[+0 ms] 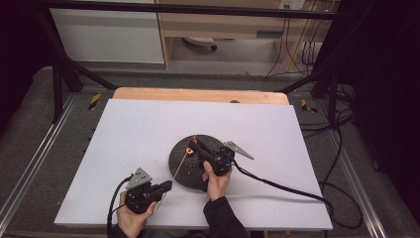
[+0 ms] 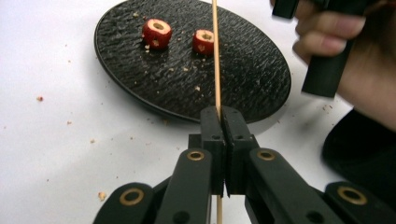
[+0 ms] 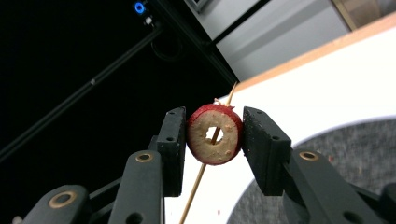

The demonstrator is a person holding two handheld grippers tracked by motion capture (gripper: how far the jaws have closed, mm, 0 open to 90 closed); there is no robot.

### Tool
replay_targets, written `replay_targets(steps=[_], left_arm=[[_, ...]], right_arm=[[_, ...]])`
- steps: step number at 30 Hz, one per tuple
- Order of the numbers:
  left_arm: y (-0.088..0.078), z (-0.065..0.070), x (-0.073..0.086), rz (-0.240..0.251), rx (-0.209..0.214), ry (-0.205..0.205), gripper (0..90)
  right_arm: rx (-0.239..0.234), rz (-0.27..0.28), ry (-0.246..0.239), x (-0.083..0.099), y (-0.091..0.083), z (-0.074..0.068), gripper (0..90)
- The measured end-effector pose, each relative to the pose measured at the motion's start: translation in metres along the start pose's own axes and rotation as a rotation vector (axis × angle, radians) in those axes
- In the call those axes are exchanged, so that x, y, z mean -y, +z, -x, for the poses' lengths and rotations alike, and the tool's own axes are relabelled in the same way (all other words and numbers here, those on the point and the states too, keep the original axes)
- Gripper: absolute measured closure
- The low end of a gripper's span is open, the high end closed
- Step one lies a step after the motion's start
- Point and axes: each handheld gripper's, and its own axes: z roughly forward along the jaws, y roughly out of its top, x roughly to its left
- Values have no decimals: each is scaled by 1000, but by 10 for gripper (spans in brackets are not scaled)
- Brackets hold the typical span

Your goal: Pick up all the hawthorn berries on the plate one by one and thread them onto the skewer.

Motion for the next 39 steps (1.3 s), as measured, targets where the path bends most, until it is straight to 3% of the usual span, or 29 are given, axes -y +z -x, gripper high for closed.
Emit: replay_targets(steps=[13,29,39], left_arm=[[4,0,-3,-2,8,14,885],[14,1,-7,-8,16,27,884],[14,2,-7,-12,24,36,884]], right_arm=[[-26,-63,-23,19,-11,-9,617],[-48,-179,-52,36,-19,-13,616],[-51,-202,-76,42,-23,-16,615]])
